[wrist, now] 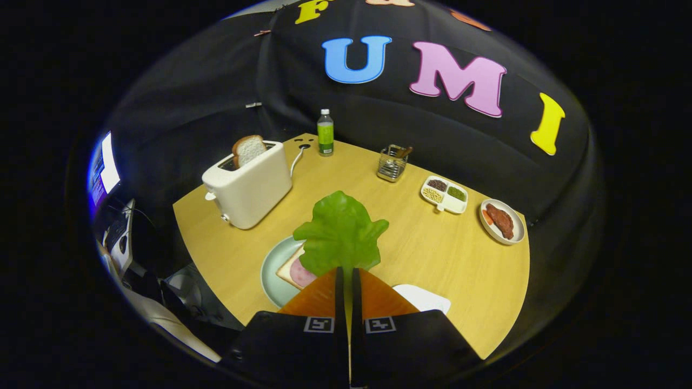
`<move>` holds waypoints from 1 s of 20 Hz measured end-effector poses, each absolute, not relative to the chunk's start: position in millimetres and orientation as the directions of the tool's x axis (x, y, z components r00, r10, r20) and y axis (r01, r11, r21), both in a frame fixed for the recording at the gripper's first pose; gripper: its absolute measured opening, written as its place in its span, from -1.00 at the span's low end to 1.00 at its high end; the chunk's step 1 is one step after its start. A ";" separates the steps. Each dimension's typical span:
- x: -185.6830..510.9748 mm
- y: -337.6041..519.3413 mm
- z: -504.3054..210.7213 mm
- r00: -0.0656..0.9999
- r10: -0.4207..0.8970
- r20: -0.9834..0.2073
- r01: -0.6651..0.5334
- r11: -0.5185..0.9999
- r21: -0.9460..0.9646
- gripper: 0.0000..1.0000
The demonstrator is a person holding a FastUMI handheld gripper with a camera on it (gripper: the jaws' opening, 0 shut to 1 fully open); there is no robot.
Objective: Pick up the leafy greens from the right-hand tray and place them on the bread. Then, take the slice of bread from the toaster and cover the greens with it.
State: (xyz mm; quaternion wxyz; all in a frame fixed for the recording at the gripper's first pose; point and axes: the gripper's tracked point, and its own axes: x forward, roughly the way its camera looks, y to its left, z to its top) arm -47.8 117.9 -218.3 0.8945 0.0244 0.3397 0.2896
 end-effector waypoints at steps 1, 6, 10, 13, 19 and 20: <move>-48.5 130.9 -216.5 0.585 0.550 -0.596 -0.518 0.819 0.247 -0.87; -47.7 182.2 -223.8 0.521 0.590 -0.617 -0.568 0.779 0.265 -0.87; -42.8 207.7 -243.8 0.487 0.585 -0.649 -0.579 0.772 0.262 -0.83; -33.5 209.9 -259.8 0.499 0.543 -0.675 -0.557 0.798 0.230 -0.02; -33.3 214.9 -260.5 0.500 0.538 -0.679 -0.540 0.806 0.242 0.99; -33.8 215.6 -257.2 0.499 0.545 -0.674 -0.535 0.805 0.256 0.98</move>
